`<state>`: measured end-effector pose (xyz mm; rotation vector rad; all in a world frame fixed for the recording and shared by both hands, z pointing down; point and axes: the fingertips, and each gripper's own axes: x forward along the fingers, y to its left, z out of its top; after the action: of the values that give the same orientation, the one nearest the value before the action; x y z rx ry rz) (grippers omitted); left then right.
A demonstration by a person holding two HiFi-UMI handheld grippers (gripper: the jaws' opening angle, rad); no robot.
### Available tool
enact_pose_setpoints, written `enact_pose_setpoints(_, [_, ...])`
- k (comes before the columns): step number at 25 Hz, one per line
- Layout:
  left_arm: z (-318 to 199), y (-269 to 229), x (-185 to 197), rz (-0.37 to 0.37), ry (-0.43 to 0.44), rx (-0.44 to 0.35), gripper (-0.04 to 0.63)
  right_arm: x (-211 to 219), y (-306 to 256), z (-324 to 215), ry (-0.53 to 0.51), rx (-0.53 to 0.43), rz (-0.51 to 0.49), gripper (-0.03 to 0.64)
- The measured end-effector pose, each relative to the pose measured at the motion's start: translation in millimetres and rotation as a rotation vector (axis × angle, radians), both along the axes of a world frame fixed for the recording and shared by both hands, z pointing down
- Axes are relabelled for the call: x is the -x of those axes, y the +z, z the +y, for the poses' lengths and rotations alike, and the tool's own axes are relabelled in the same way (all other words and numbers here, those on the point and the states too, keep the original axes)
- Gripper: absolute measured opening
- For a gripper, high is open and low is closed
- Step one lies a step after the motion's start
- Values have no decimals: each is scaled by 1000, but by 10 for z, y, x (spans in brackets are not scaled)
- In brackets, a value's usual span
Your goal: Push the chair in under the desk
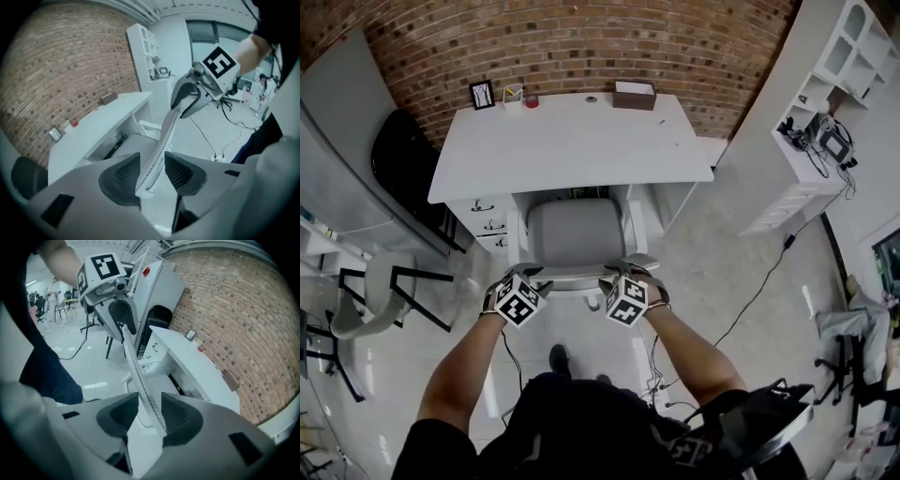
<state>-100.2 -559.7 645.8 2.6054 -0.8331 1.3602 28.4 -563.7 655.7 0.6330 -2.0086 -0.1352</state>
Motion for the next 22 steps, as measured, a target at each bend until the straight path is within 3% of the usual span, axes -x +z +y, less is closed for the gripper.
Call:
enact_pose_setpoints(6, [253,-637,4,225,-173,-148,118,-84,-499,94,246,10,-301,90])
enact_pose_setpoints(9, [519,-918,-90,351,-252,-188,35,-216,-736,219,329,0,-427,47])
enact_pose_setpoints(16, [1151,-1463,-98,562,-421,-265,8,-209,-1295,629,307,-17,-601,20])
enact_pose_setpoints(22, [1593,-1802,-101,645,-472,-294,8,-273,-1609,947,296,-54,-684,9])
